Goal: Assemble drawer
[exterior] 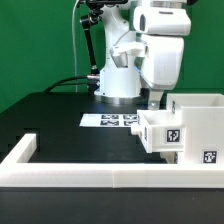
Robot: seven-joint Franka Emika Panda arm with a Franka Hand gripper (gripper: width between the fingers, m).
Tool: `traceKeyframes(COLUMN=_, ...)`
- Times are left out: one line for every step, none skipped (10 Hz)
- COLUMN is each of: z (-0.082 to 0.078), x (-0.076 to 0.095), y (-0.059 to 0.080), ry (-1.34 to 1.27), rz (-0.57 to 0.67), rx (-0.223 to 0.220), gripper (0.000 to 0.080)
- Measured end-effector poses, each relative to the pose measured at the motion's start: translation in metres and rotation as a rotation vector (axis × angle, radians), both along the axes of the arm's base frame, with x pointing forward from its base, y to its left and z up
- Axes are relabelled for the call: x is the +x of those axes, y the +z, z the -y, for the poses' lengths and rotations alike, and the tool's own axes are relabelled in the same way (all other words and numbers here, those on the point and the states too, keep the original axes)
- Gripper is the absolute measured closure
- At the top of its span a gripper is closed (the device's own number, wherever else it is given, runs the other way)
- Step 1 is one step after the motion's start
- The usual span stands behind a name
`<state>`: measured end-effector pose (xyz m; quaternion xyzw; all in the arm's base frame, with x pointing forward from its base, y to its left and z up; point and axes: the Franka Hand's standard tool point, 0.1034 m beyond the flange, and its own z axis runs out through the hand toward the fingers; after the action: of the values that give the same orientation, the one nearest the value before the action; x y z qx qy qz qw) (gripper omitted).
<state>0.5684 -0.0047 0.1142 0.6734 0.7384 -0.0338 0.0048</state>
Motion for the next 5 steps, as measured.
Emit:
traceKeyframes(z=0.011, x=0.008, y=0.006, ry=0.021, rz=-0.001, rx=-0.003, gripper=0.015)
traceKeyframes(z=0.018, x=0.019, y=0.005, ry=0.038, rz=-0.008, rx=0.001, gripper=0.015)
traceKeyframes(z=0.021, x=0.024, y=-0.006, ry=0.04, rz=-0.013, rx=0.01, gripper=0.015)
traceKeyframes(z=0.02, x=0.029, y=-0.017, ry=0.041, rz=-0.022, rx=0.019, gripper=0.015)
traceKeyframes(z=0.018, x=0.037, y=-0.024, ry=0.047, rz=-0.022, rx=0.027, gripper=0.015)
